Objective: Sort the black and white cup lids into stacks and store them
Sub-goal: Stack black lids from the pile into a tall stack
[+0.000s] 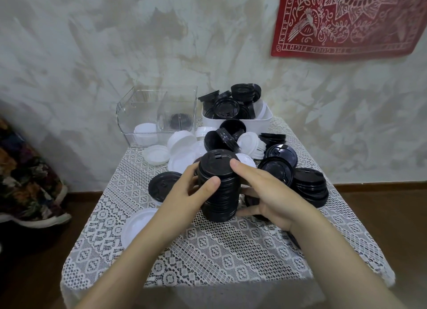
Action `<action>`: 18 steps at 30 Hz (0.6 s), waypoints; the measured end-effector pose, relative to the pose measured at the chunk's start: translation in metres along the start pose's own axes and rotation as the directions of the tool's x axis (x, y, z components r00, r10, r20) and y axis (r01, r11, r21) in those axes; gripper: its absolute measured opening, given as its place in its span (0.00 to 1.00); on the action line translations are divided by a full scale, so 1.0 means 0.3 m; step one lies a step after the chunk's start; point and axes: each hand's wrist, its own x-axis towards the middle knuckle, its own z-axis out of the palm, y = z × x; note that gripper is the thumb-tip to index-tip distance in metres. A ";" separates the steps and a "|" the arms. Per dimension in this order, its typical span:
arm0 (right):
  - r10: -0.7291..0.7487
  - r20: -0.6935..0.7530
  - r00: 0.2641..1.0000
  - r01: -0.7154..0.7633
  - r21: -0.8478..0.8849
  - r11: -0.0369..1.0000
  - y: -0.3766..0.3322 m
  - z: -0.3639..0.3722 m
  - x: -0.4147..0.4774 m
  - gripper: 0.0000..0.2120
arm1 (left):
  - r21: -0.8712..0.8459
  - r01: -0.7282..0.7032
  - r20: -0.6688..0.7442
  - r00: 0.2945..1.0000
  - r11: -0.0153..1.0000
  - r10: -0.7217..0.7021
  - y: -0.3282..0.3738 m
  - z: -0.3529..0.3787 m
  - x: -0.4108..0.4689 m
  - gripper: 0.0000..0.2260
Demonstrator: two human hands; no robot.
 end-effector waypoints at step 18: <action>0.041 -0.028 0.999 -0.039 0.073 0.997 0.033 0.036 -0.013 0.19 | -0.018 -0.011 -0.007 1.000 1.000 0.011 -0.031 0.006 -0.017 0.29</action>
